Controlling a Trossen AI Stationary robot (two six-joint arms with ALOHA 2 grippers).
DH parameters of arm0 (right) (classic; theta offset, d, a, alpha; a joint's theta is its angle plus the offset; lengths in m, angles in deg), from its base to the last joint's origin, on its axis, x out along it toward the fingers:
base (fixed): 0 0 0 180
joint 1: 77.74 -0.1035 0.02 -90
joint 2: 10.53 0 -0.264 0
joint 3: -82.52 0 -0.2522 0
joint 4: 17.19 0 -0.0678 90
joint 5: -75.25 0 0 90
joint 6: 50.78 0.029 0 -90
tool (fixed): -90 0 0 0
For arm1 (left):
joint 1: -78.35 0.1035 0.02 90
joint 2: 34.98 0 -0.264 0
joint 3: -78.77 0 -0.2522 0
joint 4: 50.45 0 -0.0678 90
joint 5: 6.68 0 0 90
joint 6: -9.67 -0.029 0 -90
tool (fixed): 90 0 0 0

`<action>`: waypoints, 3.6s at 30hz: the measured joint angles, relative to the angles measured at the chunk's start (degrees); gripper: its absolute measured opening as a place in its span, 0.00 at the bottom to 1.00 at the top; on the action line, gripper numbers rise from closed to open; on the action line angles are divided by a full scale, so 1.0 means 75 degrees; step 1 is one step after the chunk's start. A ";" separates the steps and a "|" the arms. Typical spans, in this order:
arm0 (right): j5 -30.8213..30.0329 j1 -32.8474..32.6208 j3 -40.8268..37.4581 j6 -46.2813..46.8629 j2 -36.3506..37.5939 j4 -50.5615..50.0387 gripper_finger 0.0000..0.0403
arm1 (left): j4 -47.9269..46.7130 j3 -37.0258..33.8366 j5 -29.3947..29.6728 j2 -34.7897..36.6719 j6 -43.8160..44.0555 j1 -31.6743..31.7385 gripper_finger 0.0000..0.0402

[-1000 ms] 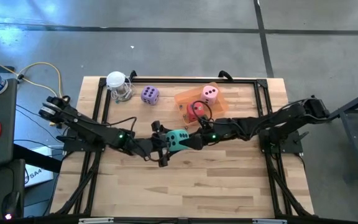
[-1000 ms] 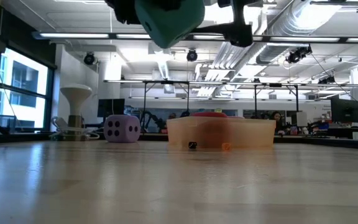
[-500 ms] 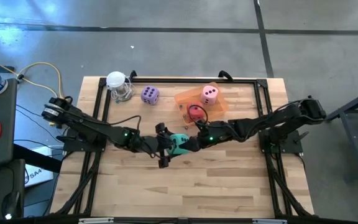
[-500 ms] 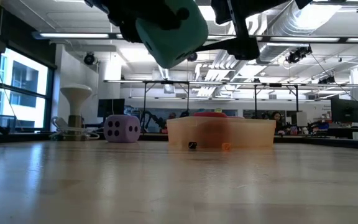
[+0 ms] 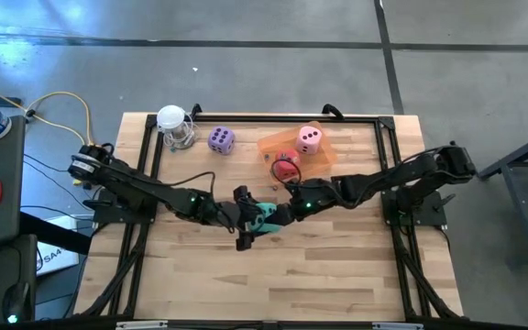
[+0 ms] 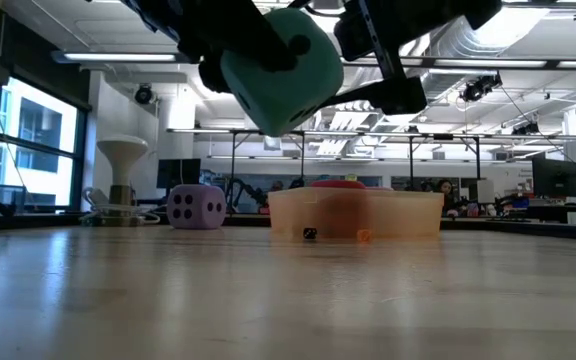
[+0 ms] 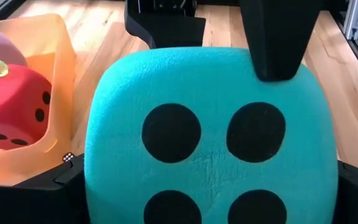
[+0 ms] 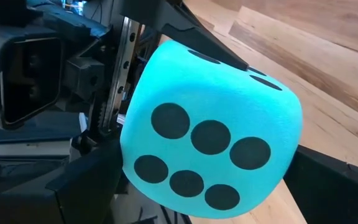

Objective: Pick & Place Dice
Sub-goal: Put the large light blue dice into the orange bin

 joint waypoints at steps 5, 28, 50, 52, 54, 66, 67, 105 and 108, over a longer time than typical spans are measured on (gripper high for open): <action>0.0136 0.0002 0.0004 -0.0010 -0.0028 -0.0009 0.97 | 0.0051 0.0000 -0.0031 -0.0008 0.0010 -0.0009 0.92; 0.0105 0.0048 0.0048 -0.0643 -0.0013 -0.0132 0.78 | 0.0391 0.0003 0.1283 -0.0008 0.0067 -0.0537 0.97; 0.0016 0.0052 0.0034 -0.0893 -0.0025 -0.0234 0.56 | 0.0200 0.0029 0.0773 0.0038 0.0026 -0.0440 0.99; 0.0018 0.0054 0.0034 -0.0891 -0.0025 -0.0233 0.50 | 0.0175 0.0029 0.0760 0.0041 0.0026 -0.0443 0.99; 0.0032 0.0054 0.0034 -0.0891 -0.0025 -0.0234 0.45 | 0.0164 0.0029 0.0742 0.0047 0.0024 -0.0443 0.99; 0.0050 0.0054 0.0025 -0.0897 -0.0025 -0.0188 0.29 | 0.0160 0.0029 0.0729 0.0047 0.0021 -0.0443 0.99; 0.0050 0.0054 0.0025 -0.0896 -0.0025 -0.0186 0.29 | 0.0160 0.0029 0.0729 0.0047 0.0018 -0.0443 0.99; 0.0007 0.0054 0.0042 -0.1259 -0.0015 -0.0751 0.06 | 0.0175 0.0026 0.0545 0.0047 -0.0041 -0.0395 0.99; -0.0191 0.0051 0.0057 -0.1304 -0.0010 -0.1177 0.04 | 0.0172 0.0023 0.0627 0.0047 -0.0080 -0.0393 0.99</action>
